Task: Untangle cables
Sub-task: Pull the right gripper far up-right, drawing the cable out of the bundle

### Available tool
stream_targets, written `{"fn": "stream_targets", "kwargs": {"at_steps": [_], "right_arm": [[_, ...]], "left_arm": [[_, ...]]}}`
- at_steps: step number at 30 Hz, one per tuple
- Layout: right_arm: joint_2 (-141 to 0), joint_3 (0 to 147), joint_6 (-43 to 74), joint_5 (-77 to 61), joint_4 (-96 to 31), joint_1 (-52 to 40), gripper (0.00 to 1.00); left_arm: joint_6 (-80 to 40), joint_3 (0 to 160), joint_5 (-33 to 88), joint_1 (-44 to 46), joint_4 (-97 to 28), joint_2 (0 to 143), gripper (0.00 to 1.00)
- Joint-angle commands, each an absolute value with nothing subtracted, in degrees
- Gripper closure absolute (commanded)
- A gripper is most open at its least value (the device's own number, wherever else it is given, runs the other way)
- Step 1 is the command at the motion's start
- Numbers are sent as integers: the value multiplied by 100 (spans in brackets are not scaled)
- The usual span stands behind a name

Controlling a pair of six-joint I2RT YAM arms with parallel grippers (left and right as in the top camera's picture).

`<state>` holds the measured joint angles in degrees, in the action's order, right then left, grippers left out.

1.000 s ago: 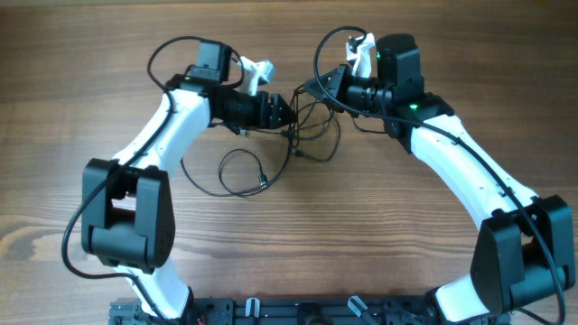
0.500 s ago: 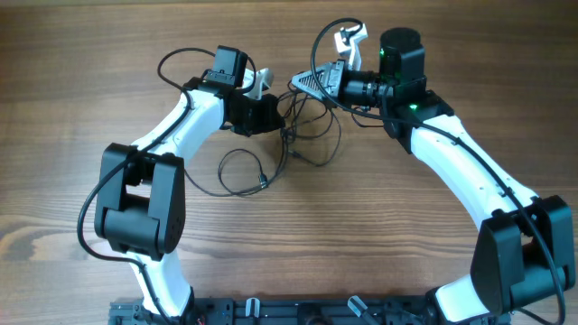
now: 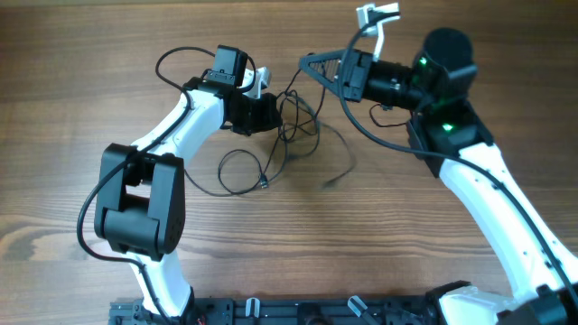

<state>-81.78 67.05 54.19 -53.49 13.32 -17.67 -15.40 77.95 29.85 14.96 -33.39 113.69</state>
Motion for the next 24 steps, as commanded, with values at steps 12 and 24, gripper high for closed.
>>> {"fn": "stream_targets", "kwargs": {"at_steps": [12,24], "right_arm": [[-7590,6764,8138,-6366,4807,-478,96],[-7269,6766,9636,-6652,5791,1063,95]], "left_arm": [[-1616,7767,2731,1450,-3382,11437,96],[-1614,7767,2731,1450,-3382,11437,96]]}}
